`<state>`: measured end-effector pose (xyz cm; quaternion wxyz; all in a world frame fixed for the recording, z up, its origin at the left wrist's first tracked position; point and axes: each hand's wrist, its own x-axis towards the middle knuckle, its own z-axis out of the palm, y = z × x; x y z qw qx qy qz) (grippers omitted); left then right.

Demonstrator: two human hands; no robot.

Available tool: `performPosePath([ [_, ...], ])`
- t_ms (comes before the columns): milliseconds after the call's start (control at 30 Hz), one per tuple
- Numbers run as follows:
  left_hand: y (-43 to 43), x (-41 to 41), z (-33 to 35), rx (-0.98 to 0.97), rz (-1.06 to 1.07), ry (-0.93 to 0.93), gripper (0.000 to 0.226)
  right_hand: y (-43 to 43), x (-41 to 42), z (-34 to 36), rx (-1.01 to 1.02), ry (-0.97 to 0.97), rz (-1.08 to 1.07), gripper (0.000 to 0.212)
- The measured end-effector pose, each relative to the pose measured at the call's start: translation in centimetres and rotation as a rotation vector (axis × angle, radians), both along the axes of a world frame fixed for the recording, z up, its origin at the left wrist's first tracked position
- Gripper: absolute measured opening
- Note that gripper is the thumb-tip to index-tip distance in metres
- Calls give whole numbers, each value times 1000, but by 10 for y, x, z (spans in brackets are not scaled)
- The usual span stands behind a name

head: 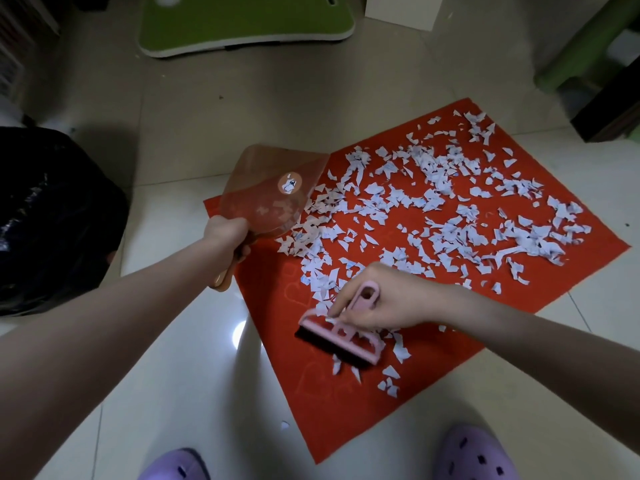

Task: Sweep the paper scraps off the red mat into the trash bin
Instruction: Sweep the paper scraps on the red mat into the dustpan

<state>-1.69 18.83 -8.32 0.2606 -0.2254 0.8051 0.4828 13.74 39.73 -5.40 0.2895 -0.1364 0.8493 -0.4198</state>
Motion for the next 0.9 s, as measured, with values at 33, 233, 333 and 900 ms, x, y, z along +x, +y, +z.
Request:
performPosePath([
  [33, 1, 0, 1, -1, 0, 3, 13, -4, 2, -4, 15, -19, 57, 21],
  [233, 4, 4, 4, 3, 3, 10, 15, -1, -4, -14, 149, 97, 30, 21],
  [333, 2, 3, 5, 15, 20, 15, 15, 16, -14, -6, 200, 215, -183, 20],
  [900, -3, -3, 8, 9, 29, 31, 14, -16, 21, -12, 131, -21, 260, 25],
])
